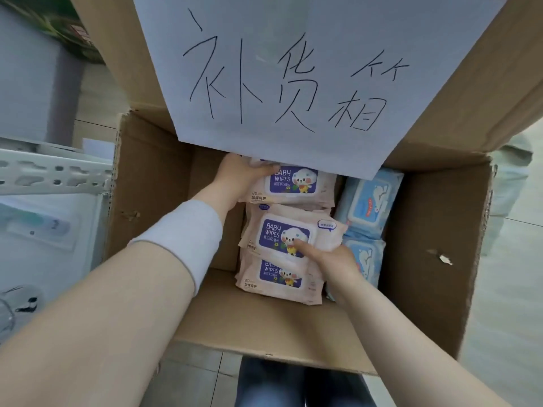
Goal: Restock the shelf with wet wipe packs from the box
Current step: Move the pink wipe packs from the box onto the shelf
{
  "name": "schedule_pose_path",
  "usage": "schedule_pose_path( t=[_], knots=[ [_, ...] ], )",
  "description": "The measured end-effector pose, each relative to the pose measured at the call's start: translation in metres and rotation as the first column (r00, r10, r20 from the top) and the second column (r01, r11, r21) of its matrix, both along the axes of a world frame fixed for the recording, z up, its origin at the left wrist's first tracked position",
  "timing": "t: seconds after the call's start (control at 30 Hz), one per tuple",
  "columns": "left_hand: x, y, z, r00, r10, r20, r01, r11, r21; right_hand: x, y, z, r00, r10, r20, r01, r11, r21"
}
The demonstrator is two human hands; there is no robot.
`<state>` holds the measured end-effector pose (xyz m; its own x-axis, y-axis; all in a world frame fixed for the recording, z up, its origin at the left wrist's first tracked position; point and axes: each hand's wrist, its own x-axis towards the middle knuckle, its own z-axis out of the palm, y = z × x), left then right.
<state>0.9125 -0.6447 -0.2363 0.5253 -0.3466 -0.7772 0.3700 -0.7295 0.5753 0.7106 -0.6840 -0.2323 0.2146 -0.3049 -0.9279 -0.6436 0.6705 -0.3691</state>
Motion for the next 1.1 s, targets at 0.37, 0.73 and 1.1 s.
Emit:
schedule_pose_path(
  t=[0.37, 0.73, 1.1],
  knots=[
    [-0.057, 0.110, 0.099, 0.862, 0.495, -0.108, -0.484, 0.868, 0.114, -0.097, 0.009, 0.102, 0.998, 0.049, -0.037, -0.050, 0.999, -0.013],
    [-0.172, 0.284, 0.325, 0.640, 0.747, 0.182, -0.718, 0.665, -0.205, -0.122, 0.073, 0.259, 0.854, 0.411, 0.320, -0.406, 0.910, -0.086],
    [-0.269, 0.523, 0.556, 0.187, 0.924, 0.334, -0.601, 0.377, -0.705, -0.087, 0.261, 0.454, 0.386, 0.675, 0.629, -0.734, 0.638, -0.234]
  ],
)
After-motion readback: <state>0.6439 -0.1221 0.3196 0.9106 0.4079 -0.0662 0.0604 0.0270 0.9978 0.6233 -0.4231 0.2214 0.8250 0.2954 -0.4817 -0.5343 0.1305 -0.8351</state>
